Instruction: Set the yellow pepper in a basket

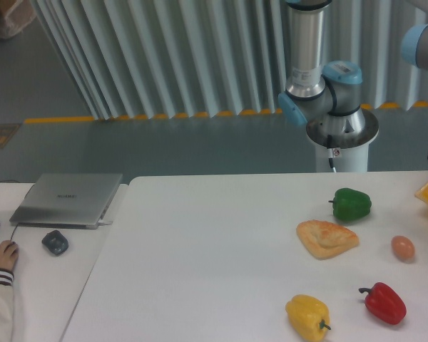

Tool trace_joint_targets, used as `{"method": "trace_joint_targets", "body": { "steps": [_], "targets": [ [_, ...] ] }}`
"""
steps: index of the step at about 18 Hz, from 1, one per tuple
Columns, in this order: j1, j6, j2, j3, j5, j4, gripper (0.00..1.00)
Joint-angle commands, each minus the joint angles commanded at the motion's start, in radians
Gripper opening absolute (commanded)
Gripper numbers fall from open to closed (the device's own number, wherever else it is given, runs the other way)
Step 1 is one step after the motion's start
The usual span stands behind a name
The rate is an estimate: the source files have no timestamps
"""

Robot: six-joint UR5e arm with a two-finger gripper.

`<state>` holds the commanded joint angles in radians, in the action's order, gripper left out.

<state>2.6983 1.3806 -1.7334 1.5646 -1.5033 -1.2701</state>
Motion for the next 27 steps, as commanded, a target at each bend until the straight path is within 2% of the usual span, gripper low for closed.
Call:
{"method": "trace_joint_targets", "body": {
  "steps": [11, 16, 24, 27],
  "targets": [
    [-0.018, -0.032, -0.017, 0.008, 0.015, 0.006, 1.00],
    [-0.023, -0.029, -0.026, 0.043, 0.015, 0.086, 1.00],
    [-0.034, -0.032, -0.032, 0.055, 0.015, 0.095, 1.00],
    [-0.067, -0.076, -0.051, 0.058, 0.015, 0.133, 1.00]
  ]
}}
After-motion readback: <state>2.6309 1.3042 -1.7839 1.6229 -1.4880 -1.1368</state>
